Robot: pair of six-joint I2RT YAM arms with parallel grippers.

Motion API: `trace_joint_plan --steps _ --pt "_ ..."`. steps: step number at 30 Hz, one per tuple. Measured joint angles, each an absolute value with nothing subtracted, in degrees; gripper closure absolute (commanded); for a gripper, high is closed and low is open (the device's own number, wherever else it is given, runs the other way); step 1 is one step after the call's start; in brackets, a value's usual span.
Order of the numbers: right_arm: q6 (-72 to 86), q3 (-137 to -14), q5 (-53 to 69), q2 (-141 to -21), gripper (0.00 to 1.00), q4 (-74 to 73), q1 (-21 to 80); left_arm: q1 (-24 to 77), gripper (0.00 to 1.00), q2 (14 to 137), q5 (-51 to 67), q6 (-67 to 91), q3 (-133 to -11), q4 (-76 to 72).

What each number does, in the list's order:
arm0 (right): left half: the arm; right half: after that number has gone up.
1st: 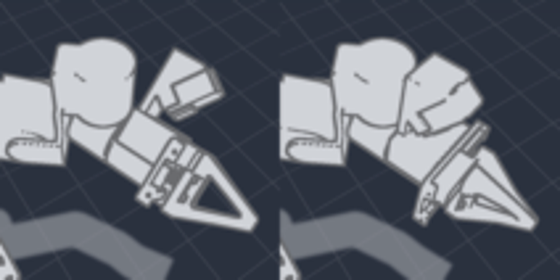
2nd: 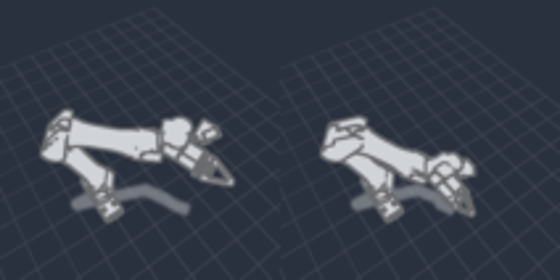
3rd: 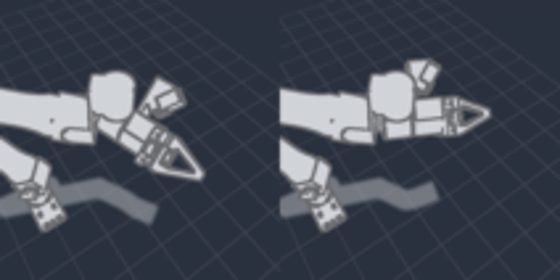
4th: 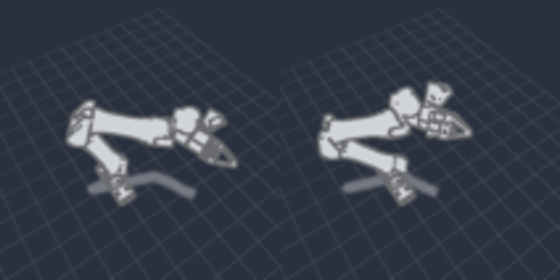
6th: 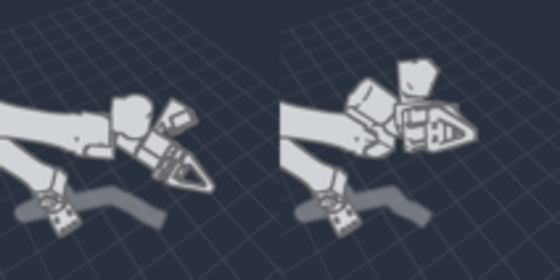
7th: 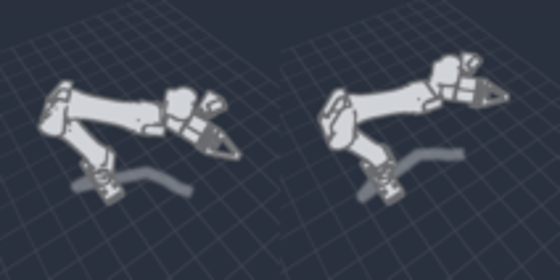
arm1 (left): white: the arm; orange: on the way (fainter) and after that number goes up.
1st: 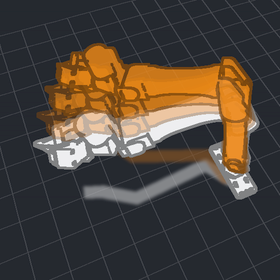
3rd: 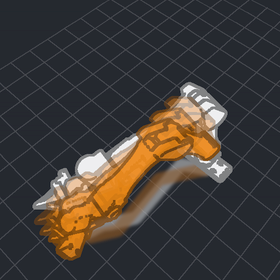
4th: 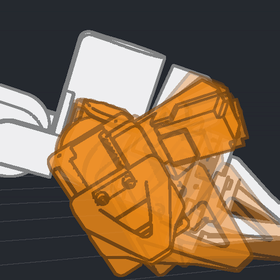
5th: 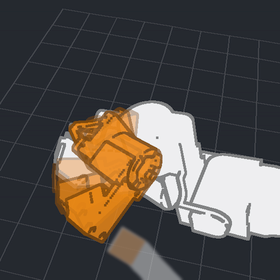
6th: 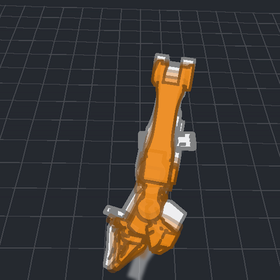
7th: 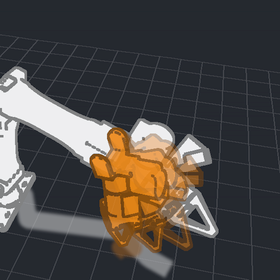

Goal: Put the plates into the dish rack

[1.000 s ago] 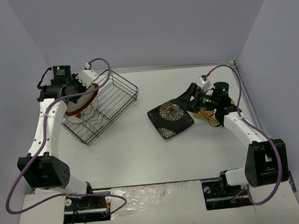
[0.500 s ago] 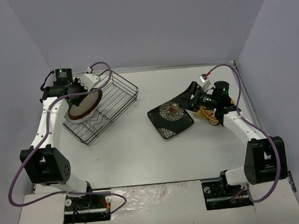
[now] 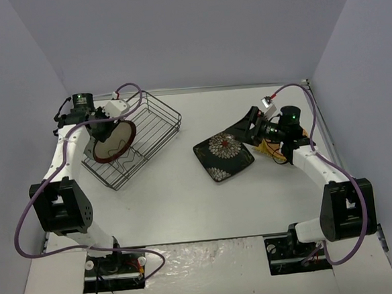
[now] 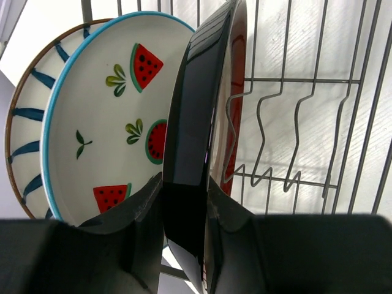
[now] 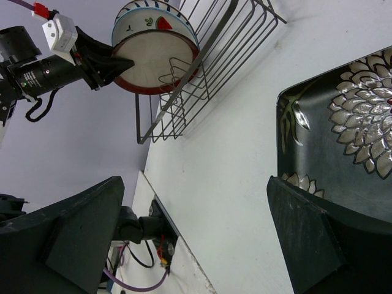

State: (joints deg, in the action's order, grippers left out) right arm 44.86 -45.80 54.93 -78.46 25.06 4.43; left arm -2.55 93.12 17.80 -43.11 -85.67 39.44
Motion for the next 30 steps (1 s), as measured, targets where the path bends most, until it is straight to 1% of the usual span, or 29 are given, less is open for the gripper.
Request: trace_joint_plan --steps 1,3,4,5,13,18,20,21,30 --pt "44.80 -45.80 54.91 -78.46 0.00 25.01 4.43 -2.71 0.59 93.12 18.01 -42.96 -85.67 39.17" --pt "44.53 -45.80 54.87 -78.46 0.00 24.67 4.43 -2.97 0.50 93.12 18.09 -42.69 -85.67 37.64" --pt "44.27 -45.80 54.81 -78.46 0.00 24.27 4.43 -3.05 0.42 93.12 18.14 -42.57 -85.67 36.79" --pt "43.96 -45.80 54.72 -78.46 0.00 23.73 4.43 -3.09 0.38 93.12 18.19 -42.55 -85.67 36.13" --pt "39.74 -45.87 50.44 -78.29 0.00 17.14 4.32 -3.29 0.16 92.76 17.75 -41.20 -85.64 33.35" --pt "36.86 -45.86 42.48 -75.69 0.00 11.20 4.27 -3.28 0.11 90.28 15.56 -35.10 -85.56 31.04" --pt "36.14 -45.70 39.51 -74.00 0.00 9.53 4.25 -3.29 0.04 88.58 13.95 -30.84 -85.56 29.69" --pt "35.91 -45.43 38.16 -73.17 0.00 9.07 4.25 -3.29 0.03 87.70 13.13 -28.50 -85.56 29.13" --pt "37.40 -37.01 29.14 -69.09 0.00 7.27 4.27 -3.11 0.03 76.28 8.43 -2.11 -83.61 26.77"
